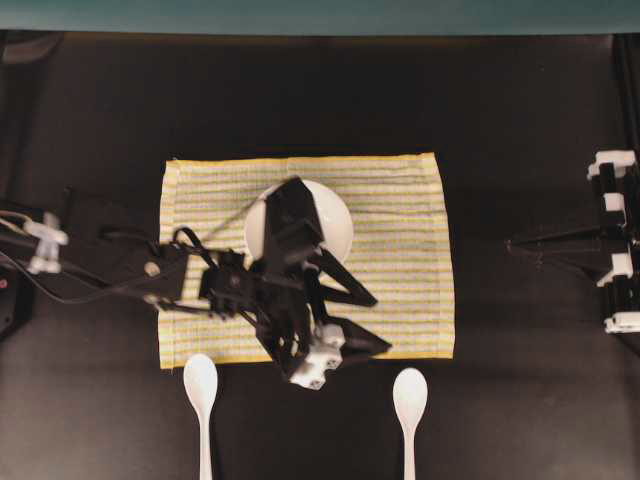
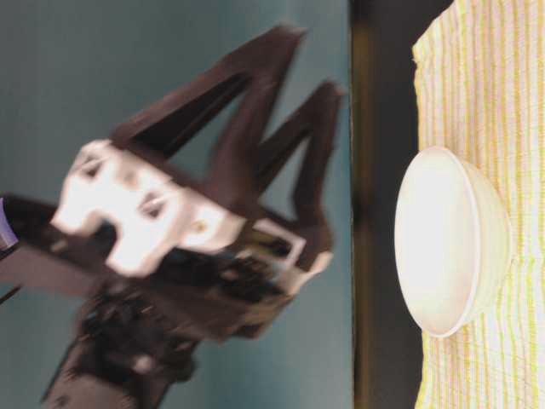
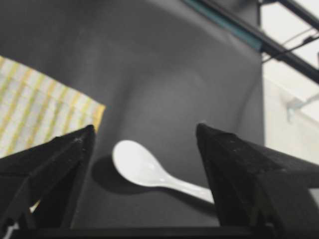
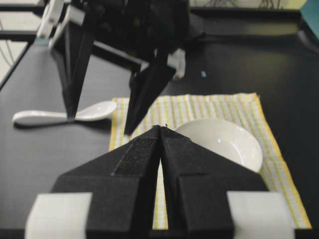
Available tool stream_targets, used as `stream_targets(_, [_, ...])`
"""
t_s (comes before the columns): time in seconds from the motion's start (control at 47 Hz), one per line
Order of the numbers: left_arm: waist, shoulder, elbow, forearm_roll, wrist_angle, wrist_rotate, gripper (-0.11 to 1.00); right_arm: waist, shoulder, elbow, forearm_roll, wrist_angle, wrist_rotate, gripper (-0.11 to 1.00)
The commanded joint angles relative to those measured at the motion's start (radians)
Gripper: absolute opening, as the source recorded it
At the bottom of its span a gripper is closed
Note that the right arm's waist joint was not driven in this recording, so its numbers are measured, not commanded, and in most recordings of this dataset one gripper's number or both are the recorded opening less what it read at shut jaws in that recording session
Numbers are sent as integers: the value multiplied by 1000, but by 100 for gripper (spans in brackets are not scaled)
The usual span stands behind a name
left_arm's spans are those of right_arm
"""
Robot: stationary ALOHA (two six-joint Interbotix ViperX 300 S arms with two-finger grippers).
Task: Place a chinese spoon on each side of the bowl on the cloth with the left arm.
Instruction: 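Lower the left gripper and grasp the right spoon's bowl end, then lift the spoon and place it on the cloth right of the bowl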
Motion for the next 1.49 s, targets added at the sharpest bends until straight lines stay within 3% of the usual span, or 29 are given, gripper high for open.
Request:
stream_targets(0.0, [-5, 48, -34, 5, -6, 2, 77, 0, 5, -6, 2, -8, 3, 0])
stream_targets(0.66, [-37, 319, -164, 5, -40, 12, 77, 0, 8, -2, 2, -5, 5, 0])
stream_targets(1.469, [-63, 387, -236, 5, 0, 37, 75, 0, 11, 0, 2, -12, 5, 0])
